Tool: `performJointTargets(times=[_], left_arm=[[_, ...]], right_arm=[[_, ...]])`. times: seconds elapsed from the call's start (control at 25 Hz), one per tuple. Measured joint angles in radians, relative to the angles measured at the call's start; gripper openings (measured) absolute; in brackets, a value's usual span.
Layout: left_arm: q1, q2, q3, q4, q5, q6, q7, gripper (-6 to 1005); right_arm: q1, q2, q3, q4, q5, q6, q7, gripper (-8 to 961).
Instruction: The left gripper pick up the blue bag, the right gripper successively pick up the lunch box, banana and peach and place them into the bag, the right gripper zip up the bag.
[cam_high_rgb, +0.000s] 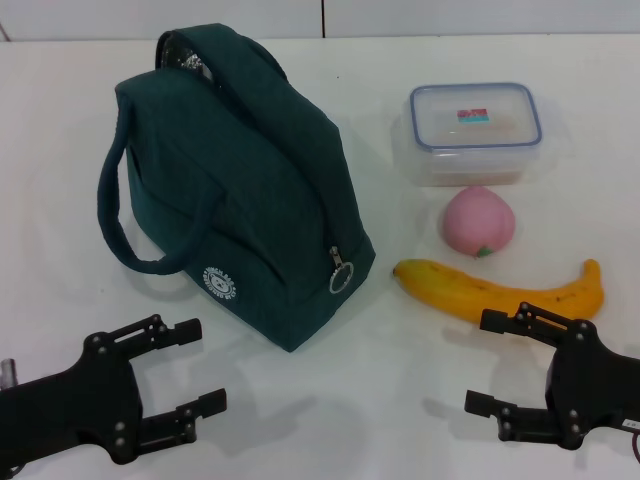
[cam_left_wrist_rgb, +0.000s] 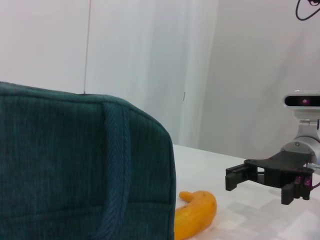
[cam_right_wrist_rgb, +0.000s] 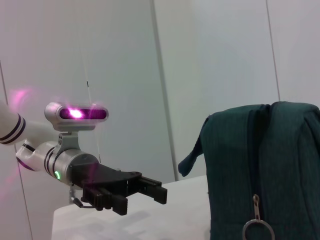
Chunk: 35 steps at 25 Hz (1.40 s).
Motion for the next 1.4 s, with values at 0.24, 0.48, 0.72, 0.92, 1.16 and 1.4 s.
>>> performJointTargets(times=[0.24,0.48,0.72,0.92,1.16,1.4], left_arm=[[0.000,-0.001,-0.001,0.000,-0.001,0.000,-0.001,767],[-0.002,0.000,-0.003,0.000,-0.007,0.009,-0.093,766],[-0.006,0.022,-0.055,0.006,-0.059,0.066,-0.356,765],[-0.039,0.047,-0.099,0.035,-0.126,0.069,-0.658,764],[-0.130,0.105,-0.118,0.086,-0.122,0.029,-1.023,763],[-0.208,0.102,-0.106,0.310,0.001,-0.030,-1.371,761]], right_arm=[[0.001,0.000,0.000,0.001,-0.001,0.001,0.000,854],[0.001,0.000,0.000,0.001,0.003,0.001,0.000,853],[0.000,0.000,0.000,0.000,0.005,0.000,0.002,853],[0.004,0.000,0.000,0.006,0.005,0.003,0.004,852],[0.001,0.006,0.000,0.007,0.005,0.005,0.002,852],[0.000,0.008,0.000,0.007,0.005,0.017,0.003,851]])
